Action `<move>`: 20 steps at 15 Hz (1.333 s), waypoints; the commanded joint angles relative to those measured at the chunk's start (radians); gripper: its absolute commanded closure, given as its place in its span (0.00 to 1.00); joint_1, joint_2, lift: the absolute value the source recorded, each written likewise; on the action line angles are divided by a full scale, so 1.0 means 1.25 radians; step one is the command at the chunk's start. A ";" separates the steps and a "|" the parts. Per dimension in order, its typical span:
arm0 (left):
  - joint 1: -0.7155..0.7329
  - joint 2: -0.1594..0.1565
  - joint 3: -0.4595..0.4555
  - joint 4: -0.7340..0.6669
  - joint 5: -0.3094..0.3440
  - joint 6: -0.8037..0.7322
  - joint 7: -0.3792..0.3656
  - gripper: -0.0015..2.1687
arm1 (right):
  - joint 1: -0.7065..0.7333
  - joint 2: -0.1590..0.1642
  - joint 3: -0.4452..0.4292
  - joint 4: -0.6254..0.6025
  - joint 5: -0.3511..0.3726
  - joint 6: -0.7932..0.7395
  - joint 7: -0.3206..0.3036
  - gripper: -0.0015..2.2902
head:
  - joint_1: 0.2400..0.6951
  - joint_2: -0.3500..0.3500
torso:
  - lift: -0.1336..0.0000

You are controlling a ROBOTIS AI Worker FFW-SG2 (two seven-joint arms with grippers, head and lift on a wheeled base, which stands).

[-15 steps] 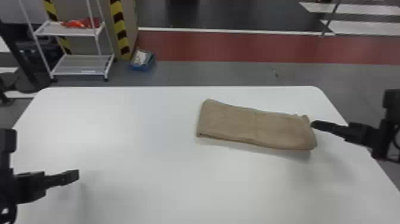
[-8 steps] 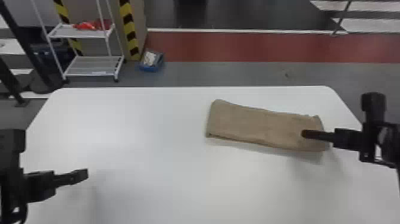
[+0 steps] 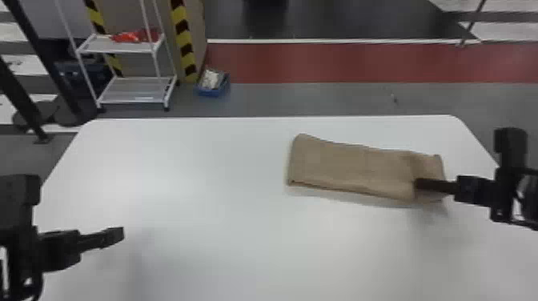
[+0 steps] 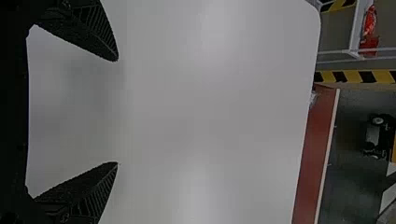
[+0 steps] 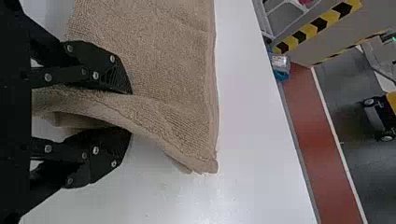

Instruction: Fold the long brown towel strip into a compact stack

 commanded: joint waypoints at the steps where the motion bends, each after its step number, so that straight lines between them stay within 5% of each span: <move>1: 0.005 0.004 0.004 0.000 0.004 0.000 0.000 0.04 | 0.010 0.004 -0.033 -0.025 -0.031 0.013 0.001 0.61 | 1.00 0.53 | 0.08; 4: 0.008 0.008 0.006 0.000 0.005 0.000 0.000 0.04 | 0.040 -0.003 -0.096 -0.100 -0.106 0.062 0.012 0.61 | 1.00 0.53 | 0.08; 8: 0.008 0.007 0.005 -0.002 0.004 0.002 0.000 0.04 | 0.048 -0.044 -0.220 -0.177 -0.242 0.119 0.013 0.61 | 1.00 0.47 | 0.08; 11: 0.007 0.001 -0.001 -0.006 -0.005 0.002 0.000 0.04 | 0.039 -0.043 -0.257 -0.210 -0.316 0.119 0.015 0.61 | 1.00 0.43 | 0.08; 15: 0.005 0.001 -0.001 -0.005 -0.009 0.002 0.001 0.04 | 0.032 0.000 -0.190 -0.209 -0.294 0.084 0.007 0.61 | 1.00 0.42 | 0.08; 20: 0.000 0.004 0.003 0.012 -0.007 -0.002 0.004 0.04 | -0.002 0.092 -0.078 -0.187 -0.224 0.013 -0.011 0.61 | 1.00 0.55 | 0.08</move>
